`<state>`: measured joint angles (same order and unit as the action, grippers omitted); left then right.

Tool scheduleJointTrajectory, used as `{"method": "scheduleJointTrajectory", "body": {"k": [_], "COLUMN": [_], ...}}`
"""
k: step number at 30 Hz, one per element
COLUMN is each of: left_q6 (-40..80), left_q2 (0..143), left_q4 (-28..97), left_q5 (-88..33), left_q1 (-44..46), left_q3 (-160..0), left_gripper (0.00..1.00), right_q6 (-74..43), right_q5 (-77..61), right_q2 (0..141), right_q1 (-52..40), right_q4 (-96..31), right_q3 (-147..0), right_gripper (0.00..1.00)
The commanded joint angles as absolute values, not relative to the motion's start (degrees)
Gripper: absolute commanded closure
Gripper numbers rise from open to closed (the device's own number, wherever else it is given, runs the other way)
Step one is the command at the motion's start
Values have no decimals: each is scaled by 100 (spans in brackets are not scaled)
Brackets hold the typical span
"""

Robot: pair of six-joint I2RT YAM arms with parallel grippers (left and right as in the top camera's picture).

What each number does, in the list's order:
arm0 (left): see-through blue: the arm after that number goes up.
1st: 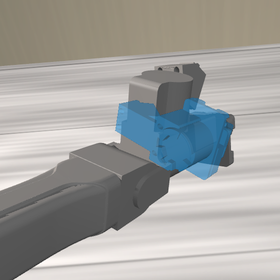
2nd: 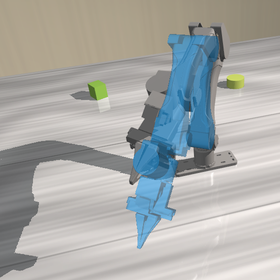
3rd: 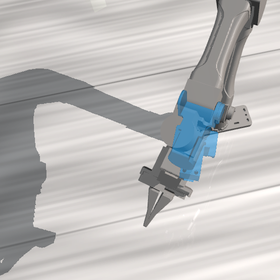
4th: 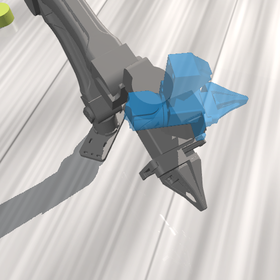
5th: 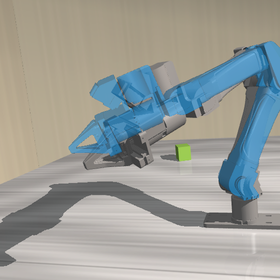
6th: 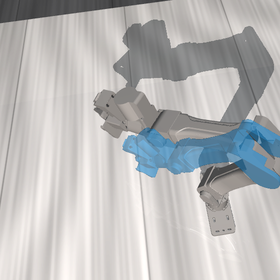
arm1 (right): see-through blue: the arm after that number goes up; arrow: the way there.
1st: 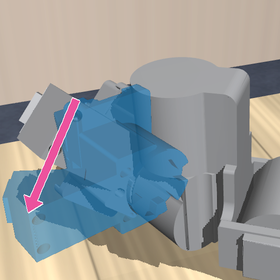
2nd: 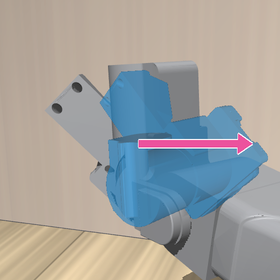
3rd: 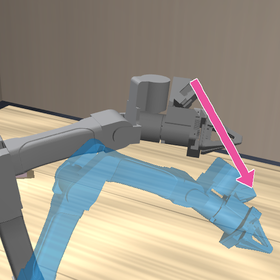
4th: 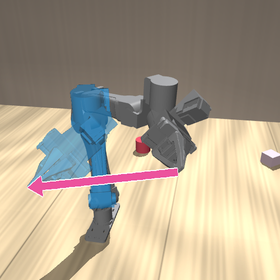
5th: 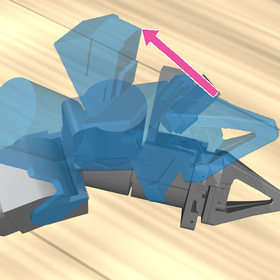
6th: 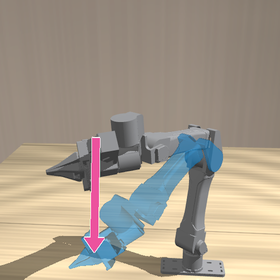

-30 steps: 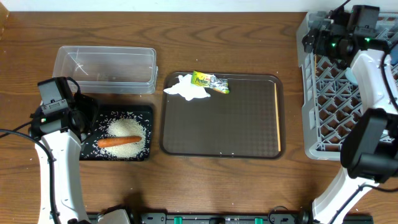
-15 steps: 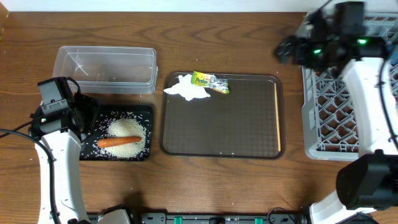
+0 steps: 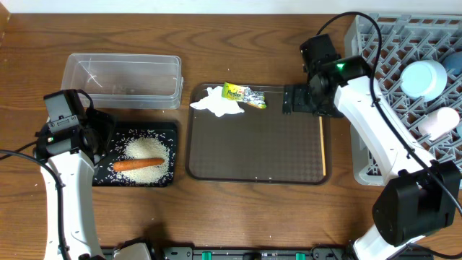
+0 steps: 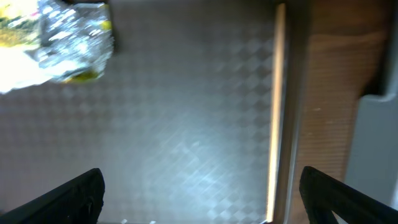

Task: Sort waste into correct bins and load items into the dishwasher rack
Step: 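Move the right gripper back to the remaining chopstick on the tray, then grasp the second chopstick with the right gripper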

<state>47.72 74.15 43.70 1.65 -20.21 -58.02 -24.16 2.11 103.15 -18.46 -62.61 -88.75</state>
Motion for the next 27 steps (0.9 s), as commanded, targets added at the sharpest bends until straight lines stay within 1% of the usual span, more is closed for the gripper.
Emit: {"method": "scheduleJointTrajectory", "body": {"k": [1, 3, 7, 23, 27], "left_q6": [4696, 4696, 4698, 4696, 4696], "left_q2": [7422, 7422, 7422, 7422, 7422], "left_q4": [4407, 4407, 4407, 4407, 4407], "left_q5": [193, 193, 193, 193, 193], "left_q1": [-2045, -2045, -2045, -2045, -2045], "left_q3": [-5894, -5894, -5894, -5894, -5894], "left_gripper": [2, 2, 2, 2, 2], "right_q6": [-2613, -2401, -1774, -1772, -1767], "right_q5": [954, 869, 198, 167, 438], "right_q2": [10357, 10401, 10525, 10643, 10643], "right_q1": [-1811, -1715, -1590, -1575, -1570], "right_q4": [-6134, -5957, -5489, -4016, -3730], "right_q3": [-8842, -8759, -8431, -7052, -6766], "right_gripper": [1, 1, 1, 1, 1]}}
